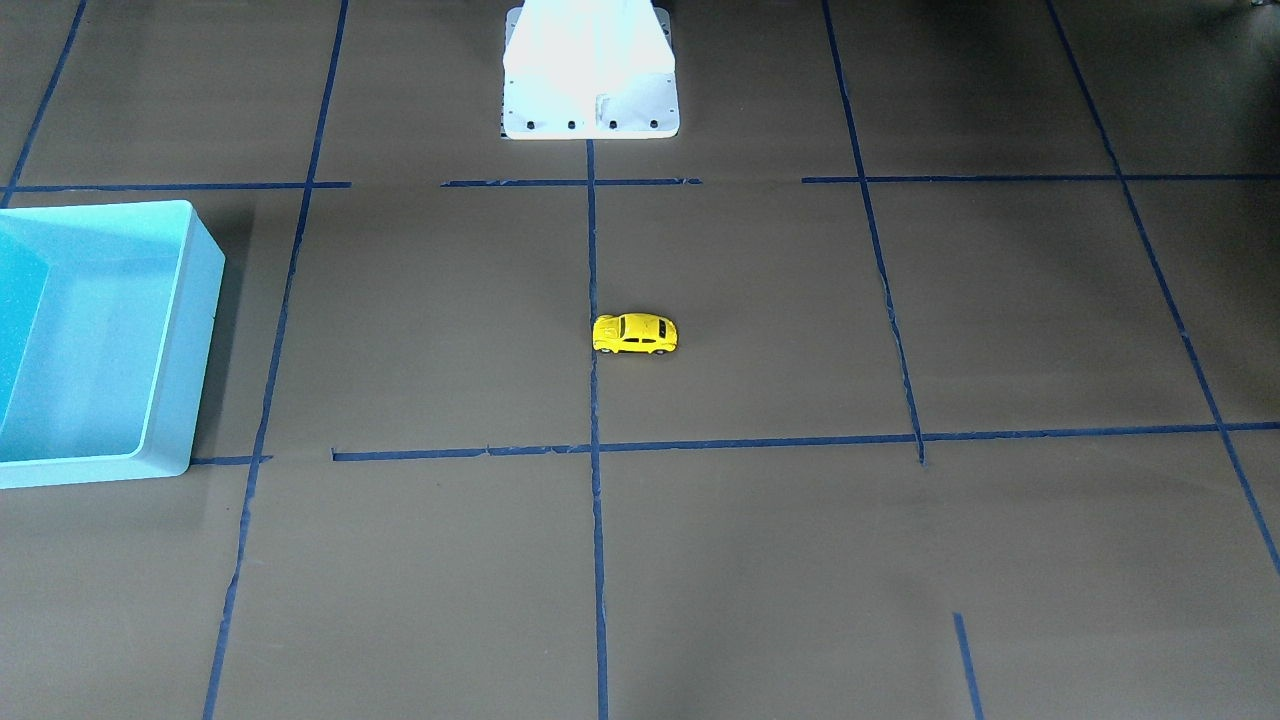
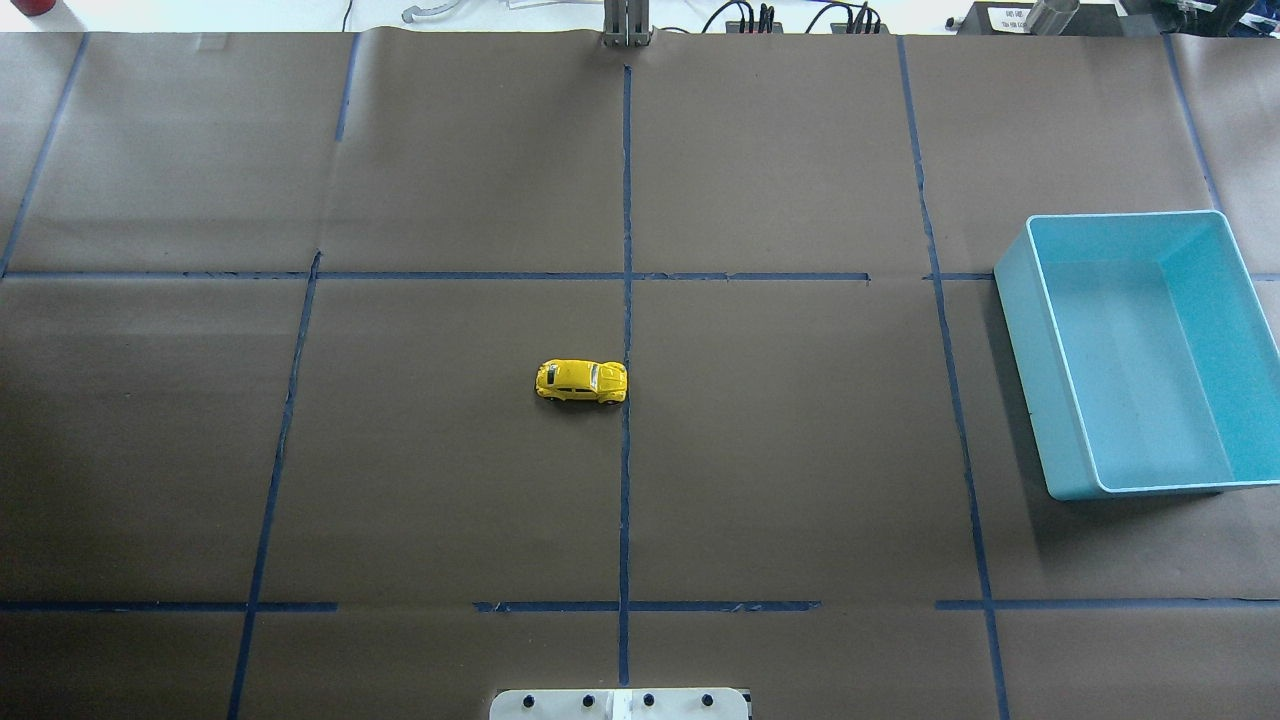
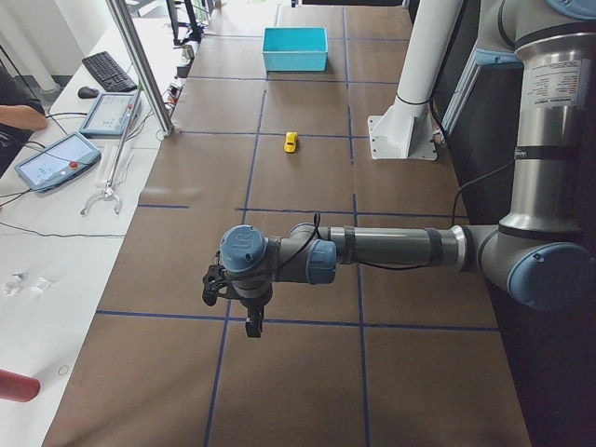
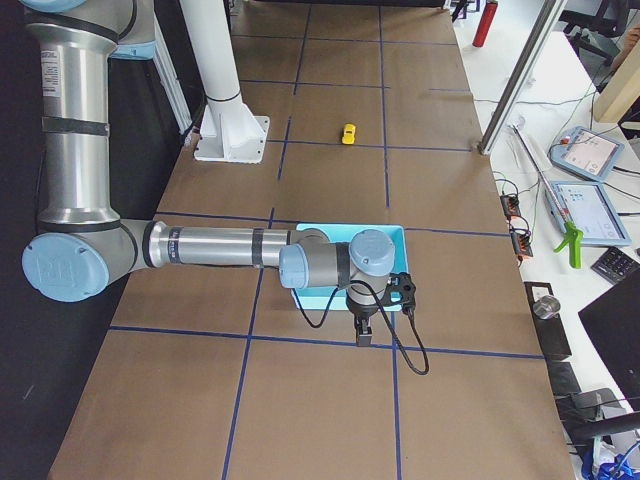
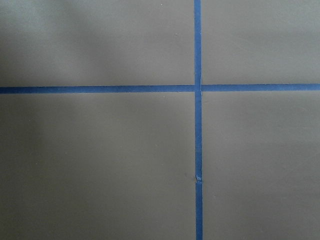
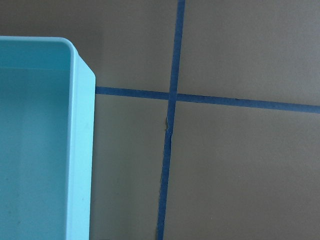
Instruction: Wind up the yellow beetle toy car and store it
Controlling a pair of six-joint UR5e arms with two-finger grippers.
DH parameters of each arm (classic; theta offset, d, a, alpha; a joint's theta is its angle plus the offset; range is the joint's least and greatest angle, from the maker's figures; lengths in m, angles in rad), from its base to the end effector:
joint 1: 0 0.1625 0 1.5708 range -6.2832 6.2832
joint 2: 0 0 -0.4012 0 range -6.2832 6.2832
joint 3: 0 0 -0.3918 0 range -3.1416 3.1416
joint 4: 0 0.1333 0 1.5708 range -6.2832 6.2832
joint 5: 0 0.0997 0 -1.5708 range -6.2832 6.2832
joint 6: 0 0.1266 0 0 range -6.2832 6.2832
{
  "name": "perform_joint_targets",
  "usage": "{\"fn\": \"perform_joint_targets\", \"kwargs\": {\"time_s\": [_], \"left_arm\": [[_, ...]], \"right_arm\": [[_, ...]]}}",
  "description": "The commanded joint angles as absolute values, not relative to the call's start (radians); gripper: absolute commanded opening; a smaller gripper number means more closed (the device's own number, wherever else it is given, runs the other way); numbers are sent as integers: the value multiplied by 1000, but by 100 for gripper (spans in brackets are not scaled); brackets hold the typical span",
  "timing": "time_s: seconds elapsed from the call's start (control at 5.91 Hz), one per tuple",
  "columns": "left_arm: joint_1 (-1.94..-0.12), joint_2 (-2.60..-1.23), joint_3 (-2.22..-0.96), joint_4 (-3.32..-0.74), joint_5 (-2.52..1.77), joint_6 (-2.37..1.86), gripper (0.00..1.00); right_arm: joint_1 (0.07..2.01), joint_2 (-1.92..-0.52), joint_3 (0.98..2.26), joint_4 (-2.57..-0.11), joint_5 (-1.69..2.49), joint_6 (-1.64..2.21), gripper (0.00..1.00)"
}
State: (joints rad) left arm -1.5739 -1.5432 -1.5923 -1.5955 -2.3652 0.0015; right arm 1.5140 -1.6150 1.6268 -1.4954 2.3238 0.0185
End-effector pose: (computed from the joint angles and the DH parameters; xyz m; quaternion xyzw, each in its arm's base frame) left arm -0.0445 -0.4819 0.6528 0.0095 0.3868 0.0029 0.9221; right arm 0.0193 -0.4833 0.6420 0.0267 -0.3686 -0.0338 0.9286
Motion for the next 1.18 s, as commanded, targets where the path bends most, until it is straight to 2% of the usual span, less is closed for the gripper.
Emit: {"fn": "perform_joint_targets", "kwargs": {"time_s": [0.0,0.68,1.01], "left_arm": [[-1574,-1542,-1589,-1595,-2364,2,100],[-1571,-1545,-1588,-1597,-2362,-3,100],[-1559,-1555,-1626,-1594,-2382,-3,100]], "right_arm": [[1514,-1623,1625,-1497,2318,17,100],[1514,-1624,1621,-1497,2316,18,100],[1514,-1623,1621,-1497,2309,18,100]]}}
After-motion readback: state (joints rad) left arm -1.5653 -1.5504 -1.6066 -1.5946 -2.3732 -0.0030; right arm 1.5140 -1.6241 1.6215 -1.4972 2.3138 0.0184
